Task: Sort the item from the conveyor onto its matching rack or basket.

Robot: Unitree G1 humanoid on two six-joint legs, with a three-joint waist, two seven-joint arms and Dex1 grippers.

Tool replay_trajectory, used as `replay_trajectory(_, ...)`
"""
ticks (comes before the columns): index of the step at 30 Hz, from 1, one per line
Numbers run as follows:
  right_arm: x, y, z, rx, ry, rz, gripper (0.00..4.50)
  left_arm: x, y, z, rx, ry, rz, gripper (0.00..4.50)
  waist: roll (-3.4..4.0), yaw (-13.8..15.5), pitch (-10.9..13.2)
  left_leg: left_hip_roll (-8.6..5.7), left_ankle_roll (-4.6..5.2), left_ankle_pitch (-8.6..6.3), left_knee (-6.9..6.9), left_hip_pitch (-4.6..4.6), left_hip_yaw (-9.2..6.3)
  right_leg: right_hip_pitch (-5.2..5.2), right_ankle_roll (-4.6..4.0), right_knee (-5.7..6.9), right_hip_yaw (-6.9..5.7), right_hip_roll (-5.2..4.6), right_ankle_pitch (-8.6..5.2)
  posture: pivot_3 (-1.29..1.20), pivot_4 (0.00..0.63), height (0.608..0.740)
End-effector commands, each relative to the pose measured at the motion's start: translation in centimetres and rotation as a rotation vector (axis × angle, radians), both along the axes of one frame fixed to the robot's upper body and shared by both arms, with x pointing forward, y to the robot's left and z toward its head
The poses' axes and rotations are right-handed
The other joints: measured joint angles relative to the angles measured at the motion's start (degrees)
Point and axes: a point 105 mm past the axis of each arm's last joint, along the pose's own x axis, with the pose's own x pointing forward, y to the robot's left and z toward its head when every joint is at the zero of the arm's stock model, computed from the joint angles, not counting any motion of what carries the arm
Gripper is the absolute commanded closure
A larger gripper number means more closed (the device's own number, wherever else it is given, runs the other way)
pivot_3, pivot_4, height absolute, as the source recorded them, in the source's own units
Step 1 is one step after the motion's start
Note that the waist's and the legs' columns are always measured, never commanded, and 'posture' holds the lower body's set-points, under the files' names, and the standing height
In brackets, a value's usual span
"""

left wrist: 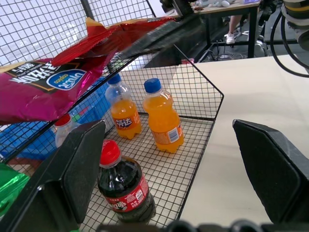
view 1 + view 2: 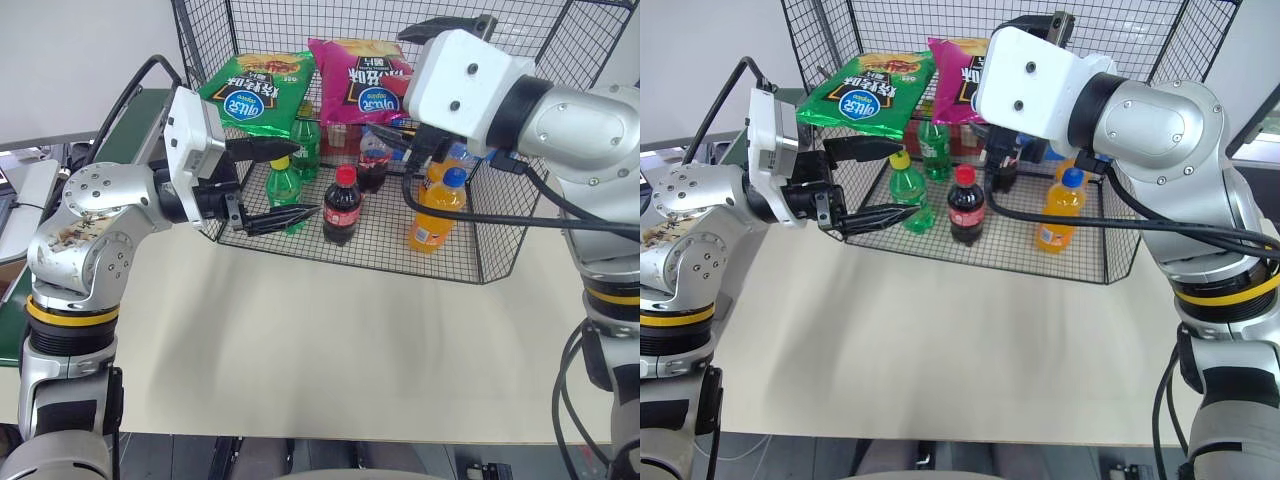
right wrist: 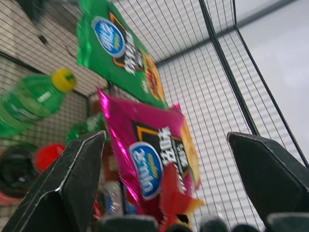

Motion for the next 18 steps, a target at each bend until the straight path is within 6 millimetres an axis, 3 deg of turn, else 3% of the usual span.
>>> replay_trajectory(1,-0.2,-1.0,1.6,-0.023,-0.064,-0.044,0.02,-0.6,0.1,1.1,-0.012,-0.056,0.003,0.00,0.00,0.0,0.0,0.00,0.00,0.00,0.00,0.00,0.00,0.00,0.00,0.00,0.00,0.00,0.00,0.00,0.150,0.740)
replay_trajectory(12,1.0,-3.6,1.1,-0.107,-0.022,-0.157,0.02,-0.5,-0.1,1.0,-0.016,-0.051,-0.008,0.00,0.00,-0.1,0.0,0.01,0.00,0.00,0.00,0.01,0.02,-0.02,0.00,-0.04,0.02,0.01,0.00,0.00,0.150,0.740)
replay_trajectory(18,1.3,-4.6,0.5,-0.129,0.019,-0.189,1.78,-0.5,-0.3,1.0,-0.013,-0.047,-0.010,0.00,0.00,0.0,0.0,0.00,0.00,0.00,0.00,0.00,0.01,-0.02,0.00,-0.04,0.01,0.00,0.00,0.00,0.150,0.740)
